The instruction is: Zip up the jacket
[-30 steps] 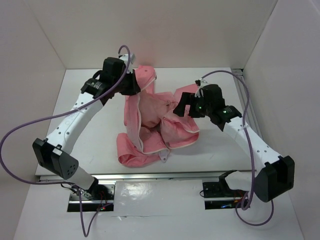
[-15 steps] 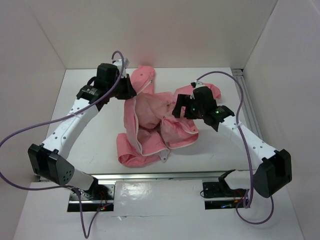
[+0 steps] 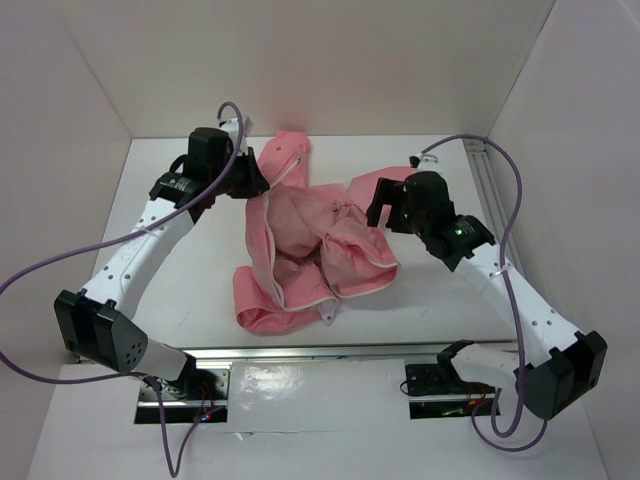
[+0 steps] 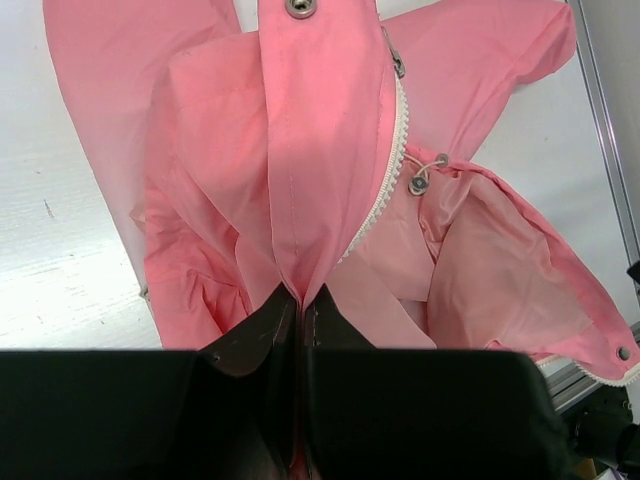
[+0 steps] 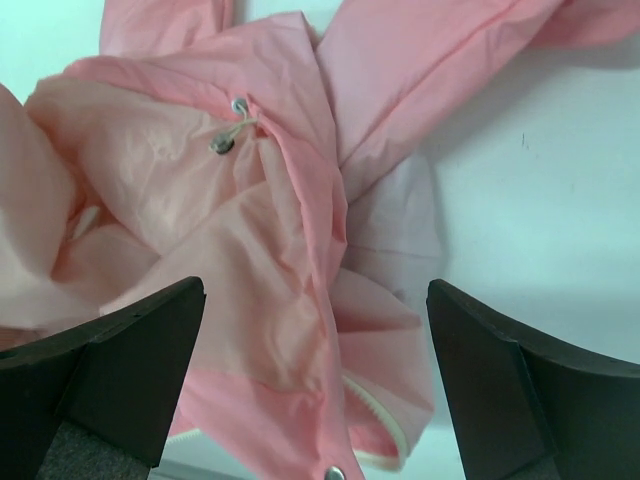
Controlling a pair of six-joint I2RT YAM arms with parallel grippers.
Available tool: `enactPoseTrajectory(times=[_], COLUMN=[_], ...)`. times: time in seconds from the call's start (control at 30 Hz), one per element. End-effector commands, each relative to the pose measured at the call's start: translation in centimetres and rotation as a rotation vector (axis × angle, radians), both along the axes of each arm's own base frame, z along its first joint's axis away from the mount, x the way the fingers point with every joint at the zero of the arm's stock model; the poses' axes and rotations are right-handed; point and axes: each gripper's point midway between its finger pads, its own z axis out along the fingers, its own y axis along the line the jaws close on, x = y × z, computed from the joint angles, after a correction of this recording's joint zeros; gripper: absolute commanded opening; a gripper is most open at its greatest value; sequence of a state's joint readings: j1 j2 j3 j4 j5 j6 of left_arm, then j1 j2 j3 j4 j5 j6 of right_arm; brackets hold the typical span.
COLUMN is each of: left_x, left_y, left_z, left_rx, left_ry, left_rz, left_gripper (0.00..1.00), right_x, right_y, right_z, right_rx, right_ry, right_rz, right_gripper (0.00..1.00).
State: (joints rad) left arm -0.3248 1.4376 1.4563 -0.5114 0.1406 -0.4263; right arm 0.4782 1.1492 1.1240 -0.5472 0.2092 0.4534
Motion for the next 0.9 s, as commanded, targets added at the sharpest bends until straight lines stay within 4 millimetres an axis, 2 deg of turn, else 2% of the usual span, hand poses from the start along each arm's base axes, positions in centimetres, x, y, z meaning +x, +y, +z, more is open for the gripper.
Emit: enactPoseTrajectory(times=[0.0, 0.1, 0.13, 0.2, 0.23, 0.33, 0.47, 0.7, 0.87], left_x=[0.1, 0.6, 0.8, 0.8, 0.8, 0.8, 0.6, 1.0, 1.0], left_y=[0.2, 0.0, -0.1, 0.0, 0.0, 0.0, -0.4, -0.3, -0.5], left_z=[3.4, 4.0, 3.6, 3.5, 3.5, 3.5, 2.8, 2.6, 2.8], left_rx=[-0.053, -0.058, -0.055, -0.048, -0.048, -0.048, -0.062, -0.066, -0.080], left_ry=[-0.095, -0.112, -0.101, -0.105, -0.105, -0.105, -0.085, -0.082, -0.085], left_rz=[0.007, 0.007, 0.007, 0.002, 0.002, 0.002, -0.011, -0.011, -0.015], left_gripper=[0.00, 0.00, 0.00, 0.00, 0.00, 0.00, 0.00, 0.00, 0.00], right_x=[-2.1, -4.1, -4.4, -5.2, -5.3, -5.6, -5.4, -5.3, -5.0], right_y=[-0.7, 0.6, 1.0, 1.7, 1.8, 2.4, 3.0, 3.4, 2.8], right_z=[-0.9, -2.9, -3.3, -3.6, -4.5, -5.0, -4.8, -4.4, -3.2], right_rx=[0.028, 0.093, 0.106, 0.159, 0.161, 0.194, 0.214, 0.231, 0.222], right_ry=[0.056, 0.133, 0.144, 0.164, 0.177, 0.192, 0.188, 0.176, 0.135], right_rz=[0.008, 0.071, 0.093, 0.110, 0.118, 0.129, 0.154, 0.173, 0.144], right_gripper=[0.99, 0.99, 0.99, 0.99, 0.99, 0.99, 0.98, 0.86, 0.86])
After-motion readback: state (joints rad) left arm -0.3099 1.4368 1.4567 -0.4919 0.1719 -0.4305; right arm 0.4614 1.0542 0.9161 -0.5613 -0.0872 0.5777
